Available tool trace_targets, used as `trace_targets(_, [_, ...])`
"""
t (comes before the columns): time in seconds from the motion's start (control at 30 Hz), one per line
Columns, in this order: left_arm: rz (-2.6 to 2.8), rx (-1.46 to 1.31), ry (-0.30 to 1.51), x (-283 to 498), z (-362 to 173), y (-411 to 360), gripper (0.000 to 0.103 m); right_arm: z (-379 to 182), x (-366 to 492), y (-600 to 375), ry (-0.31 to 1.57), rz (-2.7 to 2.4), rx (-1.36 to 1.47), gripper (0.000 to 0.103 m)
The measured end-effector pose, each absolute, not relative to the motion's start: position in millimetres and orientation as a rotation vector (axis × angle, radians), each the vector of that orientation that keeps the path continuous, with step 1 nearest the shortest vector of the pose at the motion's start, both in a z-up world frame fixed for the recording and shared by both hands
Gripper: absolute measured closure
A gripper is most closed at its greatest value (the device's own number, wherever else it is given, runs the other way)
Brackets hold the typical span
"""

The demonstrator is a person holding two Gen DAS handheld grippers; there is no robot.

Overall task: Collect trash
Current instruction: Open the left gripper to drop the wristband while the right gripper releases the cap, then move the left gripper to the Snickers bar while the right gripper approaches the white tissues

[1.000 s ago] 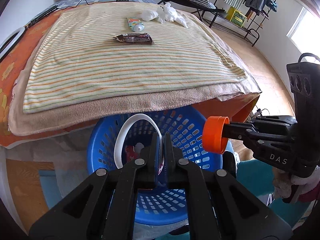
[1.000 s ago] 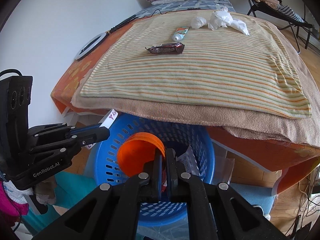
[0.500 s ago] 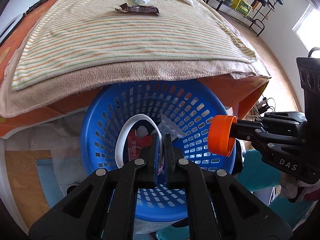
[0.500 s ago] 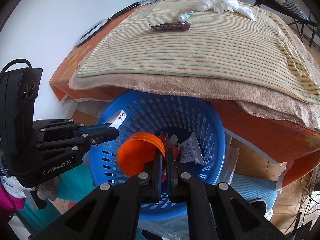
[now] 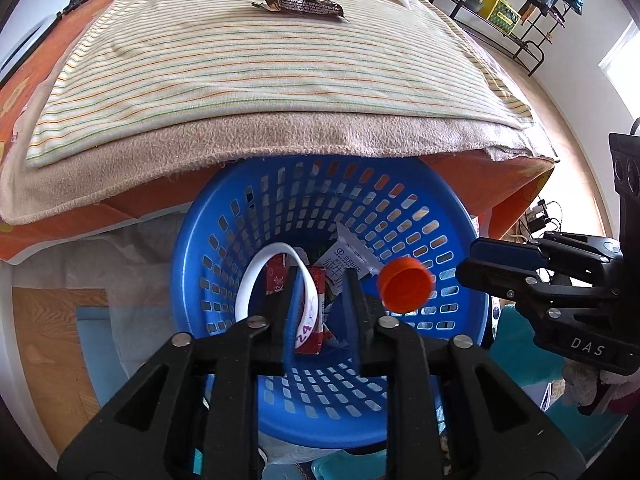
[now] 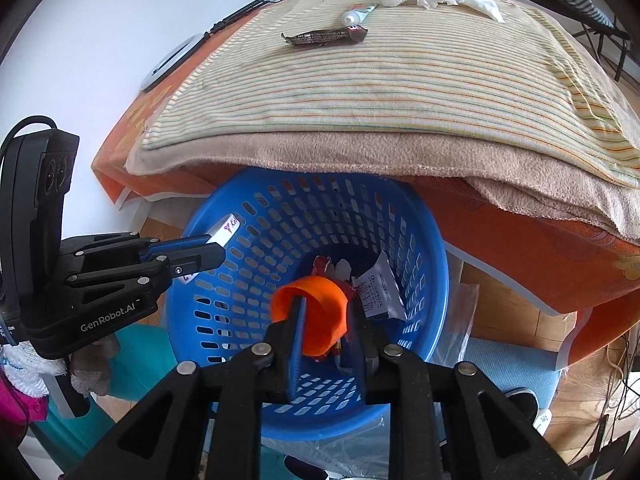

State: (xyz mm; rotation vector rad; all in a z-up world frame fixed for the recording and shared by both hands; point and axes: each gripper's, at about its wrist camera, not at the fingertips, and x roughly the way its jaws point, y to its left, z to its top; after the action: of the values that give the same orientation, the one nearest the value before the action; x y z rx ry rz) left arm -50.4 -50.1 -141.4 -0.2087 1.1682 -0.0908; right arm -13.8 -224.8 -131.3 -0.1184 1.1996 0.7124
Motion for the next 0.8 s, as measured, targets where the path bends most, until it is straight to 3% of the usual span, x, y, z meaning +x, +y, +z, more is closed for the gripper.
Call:
trace_targets(0.03, [-0.089, -0.215, 1.161, -51, -141, -49, 0.061, -131, -14, -225, 1.197, 0.71, -0.122, 0.07])
trace_targets(0.13, [-0.083, -0.223, 1.154, -51, -139, -47, 0.06, -131, -13, -226, 1.199, 0.694, -0.12, 0.053])
trace_targets(0.3, [-0.061, -0.234, 1.147, -50, -137, -42, 0.059, -133, -11, -228, 1.207, 0.674, -0.121, 0.048])
trace_targets(0.43, [-0.036, -0.232, 1.13, -50, -133, -39, 0.04, -132, -10, -229, 1.201, 0.66, -0.125, 0.038])
trace_targets(0.8, [-0.02, -0.249, 1.107, -47, -123, -33, 0.038, -127, -8, -230, 1.164, 0.614, -0.157, 0.019])
